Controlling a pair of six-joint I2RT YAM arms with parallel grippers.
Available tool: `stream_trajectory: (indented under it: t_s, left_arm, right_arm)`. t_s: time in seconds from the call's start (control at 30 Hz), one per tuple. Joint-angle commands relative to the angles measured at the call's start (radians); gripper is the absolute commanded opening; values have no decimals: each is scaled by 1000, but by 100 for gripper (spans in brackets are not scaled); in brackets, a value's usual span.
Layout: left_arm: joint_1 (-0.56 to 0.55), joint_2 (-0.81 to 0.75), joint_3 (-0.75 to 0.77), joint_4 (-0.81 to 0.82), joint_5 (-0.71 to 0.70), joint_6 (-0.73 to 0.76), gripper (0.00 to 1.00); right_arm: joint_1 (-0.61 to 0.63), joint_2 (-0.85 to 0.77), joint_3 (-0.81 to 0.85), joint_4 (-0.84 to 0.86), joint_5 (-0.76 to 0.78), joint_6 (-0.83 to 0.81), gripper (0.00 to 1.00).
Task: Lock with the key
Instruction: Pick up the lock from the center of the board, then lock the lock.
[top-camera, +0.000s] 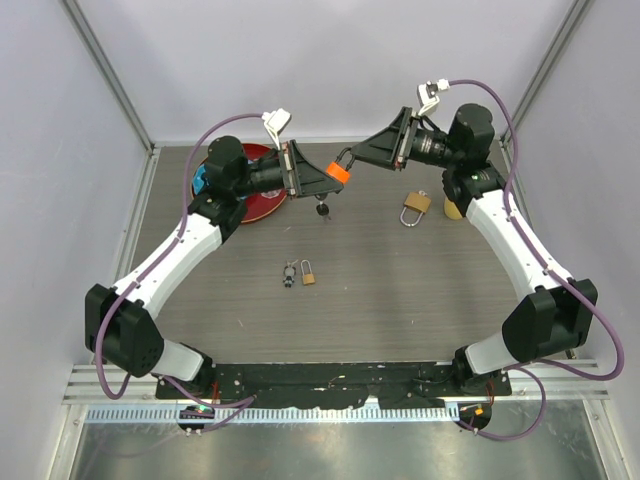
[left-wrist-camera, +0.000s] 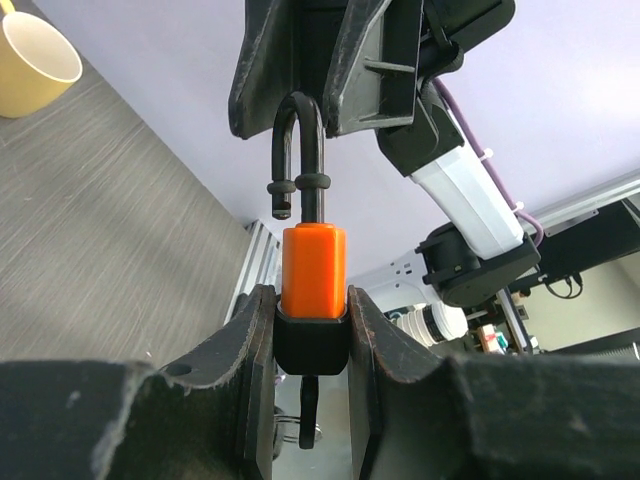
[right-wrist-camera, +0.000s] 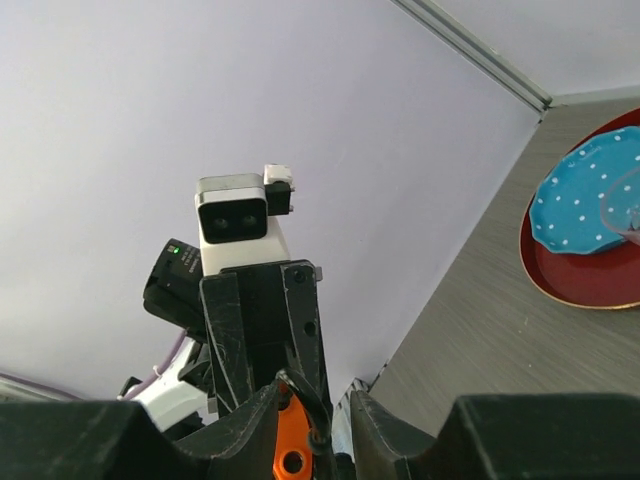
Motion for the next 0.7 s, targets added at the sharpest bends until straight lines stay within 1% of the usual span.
stream_trajectory:
  t_s: [0.0, 0.1, 0.2, 0.23, 0.3, 0.33, 0.4, 0.43, 0.47, 0.5, 0.67]
  left_arm:
    - [0, -16, 15, 121, 30, -32, 0]
    - [1, -10, 16, 135, 36, -42, 0]
    - [1, -3, 24, 135, 39, -47, 0]
    - [0, 0, 27, 133, 40, -47, 0]
    - [0, 6, 29, 132, 45, -47, 0]
    - [0, 7, 32, 130, 45, -47, 0]
    - [0, 13, 33, 130, 48, -49, 0]
    - [1, 15, 33, 130, 49, -49, 0]
    - [1, 15, 32, 130, 51, -47, 0]
    - [0, 17, 32, 130, 51, -48, 0]
    - [0, 18, 26, 170, 45, -73, 0]
  right_arm:
    - [0, 6, 12, 158, -14, 68, 40]
    - [1, 15, 17, 167, -20, 71, 40]
    - [3, 21, 17, 185, -25, 83, 35]
    - [4, 23, 18, 191, -25, 86, 29]
    - [7, 26, 24, 194, -30, 85, 24]
    - [9, 27, 24, 194, -33, 82, 19]
    - [10, 26, 20, 194, -31, 80, 12]
    - [12, 24, 18, 194, -30, 79, 6]
    - [10, 24, 17, 194, -30, 79, 4]
    - [12, 23, 17, 194, -28, 76, 2]
    - [15, 17, 5, 187, -30, 53, 2]
